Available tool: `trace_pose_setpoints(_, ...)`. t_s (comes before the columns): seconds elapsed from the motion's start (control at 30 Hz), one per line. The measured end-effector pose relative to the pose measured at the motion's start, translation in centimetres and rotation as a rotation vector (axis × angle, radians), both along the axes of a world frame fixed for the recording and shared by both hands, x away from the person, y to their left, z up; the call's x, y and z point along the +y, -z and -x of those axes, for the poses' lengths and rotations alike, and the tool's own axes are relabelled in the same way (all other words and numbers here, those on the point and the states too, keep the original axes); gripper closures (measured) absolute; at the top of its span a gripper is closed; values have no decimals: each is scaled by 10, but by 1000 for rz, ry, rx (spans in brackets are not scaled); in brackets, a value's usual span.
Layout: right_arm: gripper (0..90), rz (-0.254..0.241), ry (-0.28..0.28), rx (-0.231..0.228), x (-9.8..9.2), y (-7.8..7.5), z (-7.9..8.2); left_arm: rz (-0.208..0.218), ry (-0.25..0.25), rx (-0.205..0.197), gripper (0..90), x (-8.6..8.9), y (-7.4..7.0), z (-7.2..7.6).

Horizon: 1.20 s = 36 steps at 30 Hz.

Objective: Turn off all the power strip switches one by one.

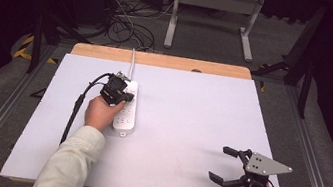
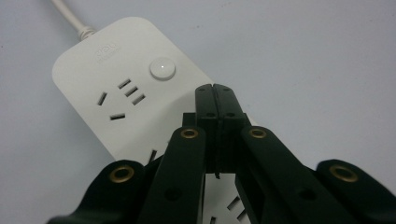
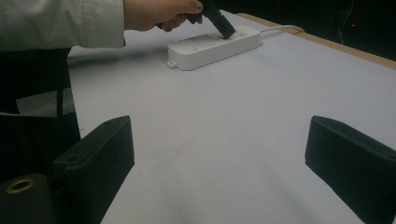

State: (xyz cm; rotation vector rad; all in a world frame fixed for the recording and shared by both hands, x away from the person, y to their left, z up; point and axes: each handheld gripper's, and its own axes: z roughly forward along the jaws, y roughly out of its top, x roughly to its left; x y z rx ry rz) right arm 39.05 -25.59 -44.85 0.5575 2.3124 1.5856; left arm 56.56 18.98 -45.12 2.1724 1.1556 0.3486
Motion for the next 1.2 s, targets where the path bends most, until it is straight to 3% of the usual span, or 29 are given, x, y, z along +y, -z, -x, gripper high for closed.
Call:
trace_pose_setpoints(0.1, 86, 2, 0, 1, 0, 0, 0, -8, 2, -9, 900, 0, 0, 1)
trace_pose_setpoints(0.27, 86, 1, -2, 0, 0, 0, 0, 33, -9, -10, 900, 2, 3, 2)
trace_pose_setpoints(0.37, 86, 2, -1, -1, 0, 0, 0, 36, -9, -18, 900, 3, 4, 3)
trace_pose_setpoints(0.6, 86, 1, -3, -2, 0, 0, 0, -15, -18, -36, 900, -3, 2, 5)
trace_pose_setpoints(0.83, 86, 3, -1, -5, 1, 0, 0, -48, -21, -28, 900, -8, 1, 5)
trace_pose_setpoints(1.03, 86, 3, -4, -7, 0, 0, 0, -13, -40, -25, 900, -4, -2, 5)
trace_pose_setpoints(1.07, 86, 1, -3, -4, 0, 0, 0, 1, -34, -37, 900, -3, -6, 5)
trace_pose_setpoints(1.13, 86, 0, -2, -4, 0, 0, 0, 81, -30, -103, 900, 1, -17, 9)
trace_pose_setpoints(1.17, 86, 1, -2, -3, 0, 0, 0, 123, -37, -115, 900, 4, -22, 9)
trace_pose_setpoints(1.2, 86, 1, -2, -1, 0, 0, 0, 116, -38, -126, 900, 5, -26, 8)
